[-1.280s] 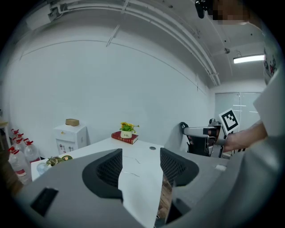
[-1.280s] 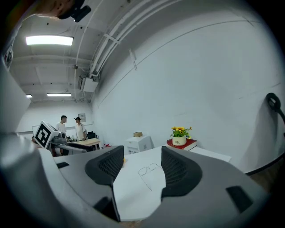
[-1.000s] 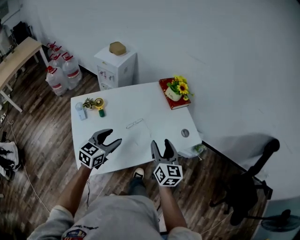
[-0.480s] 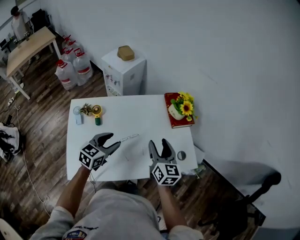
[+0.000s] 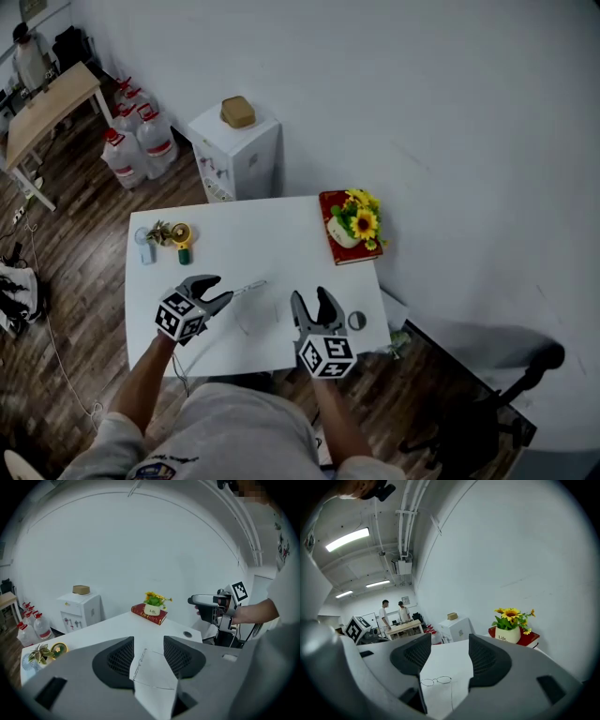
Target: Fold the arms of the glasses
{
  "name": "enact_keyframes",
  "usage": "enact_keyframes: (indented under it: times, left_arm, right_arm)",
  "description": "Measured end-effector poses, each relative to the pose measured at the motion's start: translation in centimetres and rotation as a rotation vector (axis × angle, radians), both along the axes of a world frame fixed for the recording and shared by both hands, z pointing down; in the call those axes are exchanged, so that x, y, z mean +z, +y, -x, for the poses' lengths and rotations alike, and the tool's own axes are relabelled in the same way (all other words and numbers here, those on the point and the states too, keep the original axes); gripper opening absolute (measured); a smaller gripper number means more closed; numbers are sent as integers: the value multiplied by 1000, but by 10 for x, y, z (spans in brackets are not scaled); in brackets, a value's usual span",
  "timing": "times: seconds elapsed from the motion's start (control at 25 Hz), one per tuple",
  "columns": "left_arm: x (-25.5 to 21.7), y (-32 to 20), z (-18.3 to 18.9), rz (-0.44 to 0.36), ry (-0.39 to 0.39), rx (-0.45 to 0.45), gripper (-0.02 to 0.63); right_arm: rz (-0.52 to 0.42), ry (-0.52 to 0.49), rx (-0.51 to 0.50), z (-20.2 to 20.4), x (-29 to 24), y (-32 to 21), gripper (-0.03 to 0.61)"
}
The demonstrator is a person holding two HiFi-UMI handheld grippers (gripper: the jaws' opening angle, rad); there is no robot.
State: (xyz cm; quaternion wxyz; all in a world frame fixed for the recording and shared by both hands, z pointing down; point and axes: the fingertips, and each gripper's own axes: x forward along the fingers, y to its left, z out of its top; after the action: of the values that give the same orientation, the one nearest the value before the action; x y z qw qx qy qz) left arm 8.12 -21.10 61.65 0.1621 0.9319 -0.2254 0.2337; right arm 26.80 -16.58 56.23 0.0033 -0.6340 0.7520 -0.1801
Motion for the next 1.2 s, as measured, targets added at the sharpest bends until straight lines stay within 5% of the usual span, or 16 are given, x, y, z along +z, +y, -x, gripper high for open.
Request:
enact_keyframes:
  times: [0.64,1.2]
  left_arm:
    - [84,-35,-27,130,-172,177,187]
    - [146,-40,-58,142,-408,347,124]
  right_arm:
    - [71,5,68,-5,27,-8,235]
    - [133,4,184,-32,46,23,230]
